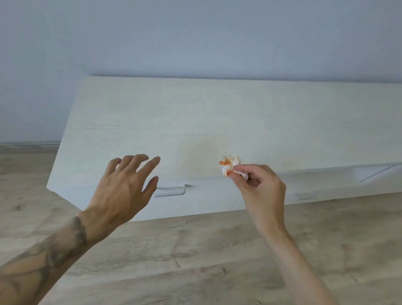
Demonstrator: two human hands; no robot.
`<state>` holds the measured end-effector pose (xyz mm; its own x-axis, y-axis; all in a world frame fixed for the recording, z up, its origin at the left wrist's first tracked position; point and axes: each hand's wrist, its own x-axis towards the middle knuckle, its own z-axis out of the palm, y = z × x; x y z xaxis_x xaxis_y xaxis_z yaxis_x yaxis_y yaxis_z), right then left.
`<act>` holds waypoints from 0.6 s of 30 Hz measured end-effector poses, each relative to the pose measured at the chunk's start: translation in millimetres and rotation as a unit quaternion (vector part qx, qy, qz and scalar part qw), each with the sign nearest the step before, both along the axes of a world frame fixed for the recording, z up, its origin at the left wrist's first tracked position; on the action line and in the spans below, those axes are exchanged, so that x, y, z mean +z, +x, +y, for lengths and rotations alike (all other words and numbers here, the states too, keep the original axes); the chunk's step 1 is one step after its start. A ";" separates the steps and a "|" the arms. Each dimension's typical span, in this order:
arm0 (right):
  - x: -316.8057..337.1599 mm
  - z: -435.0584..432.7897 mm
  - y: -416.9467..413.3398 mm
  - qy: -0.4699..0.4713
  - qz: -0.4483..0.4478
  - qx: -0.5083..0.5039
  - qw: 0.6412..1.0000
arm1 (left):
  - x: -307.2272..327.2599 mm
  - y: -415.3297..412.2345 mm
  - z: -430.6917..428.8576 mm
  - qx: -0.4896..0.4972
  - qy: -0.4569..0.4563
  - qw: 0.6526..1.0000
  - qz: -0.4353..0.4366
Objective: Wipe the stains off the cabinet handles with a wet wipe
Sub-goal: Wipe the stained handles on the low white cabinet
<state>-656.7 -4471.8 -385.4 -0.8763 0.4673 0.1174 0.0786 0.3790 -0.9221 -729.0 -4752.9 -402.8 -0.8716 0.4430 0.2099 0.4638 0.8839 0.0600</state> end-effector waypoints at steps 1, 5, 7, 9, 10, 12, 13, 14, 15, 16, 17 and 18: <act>31.2 10.6 4.0 0.004 -0.009 -0.007 1.000 | 30.6 -1.0 11.1 -0.011 -0.003 1.000 -0.013; 166.7 59.1 22.0 0.004 -0.036 -0.042 0.998 | 163.2 -3.9 63.0 -0.064 -0.011 0.997 -0.038; 237.4 84.8 33.2 0.004 -0.037 -0.065 0.997 | 230.1 -3.5 90.7 -0.087 -0.013 0.995 -0.052; 305.1 107.6 45.5 0.009 -0.033 -0.086 0.996 | 295.2 -2.6 116.3 -0.117 -0.024 0.990 -0.070; 337.4 118.4 52.5 0.015 -0.030 -0.094 0.995 | 327.0 -1.4 129.4 -0.136 -0.034 0.987 -0.081; 397.2 140.9 66.6 0.032 -0.017 -0.111 0.993 | 386.6 0.2 157.4 -0.173 -0.054 0.979 -0.097; 423.8 151.9 74.2 0.038 -0.012 -0.120 0.992 | 413.6 0.7 171.2 -0.187 -0.063 0.975 -0.100; 448.3 163.8 82.0 0.045 -0.007 -0.130 0.990 | 439.3 0.5 186.5 -0.197 -0.070 0.973 -0.101; 470.8 175.7 90.4 0.054 -0.001 -0.139 0.989 | 463.5 0.9 202.7 -0.207 -0.073 0.971 -0.096; 490.6 188.6 98.9 0.063 0.002 -0.149 0.987 | 486.0 2.2 219.4 -0.218 -0.070 0.969 -0.090; 508.9 202.0 108.0 0.071 0.006 -0.157 0.985 | 506.6 4.0 237.0 -0.227 -0.066 0.968 -0.086; 525.3 216.6 116.9 0.079 0.011 -0.166 0.983 | 525.0 6.6 255.3 -0.236 -0.065 0.966 -0.082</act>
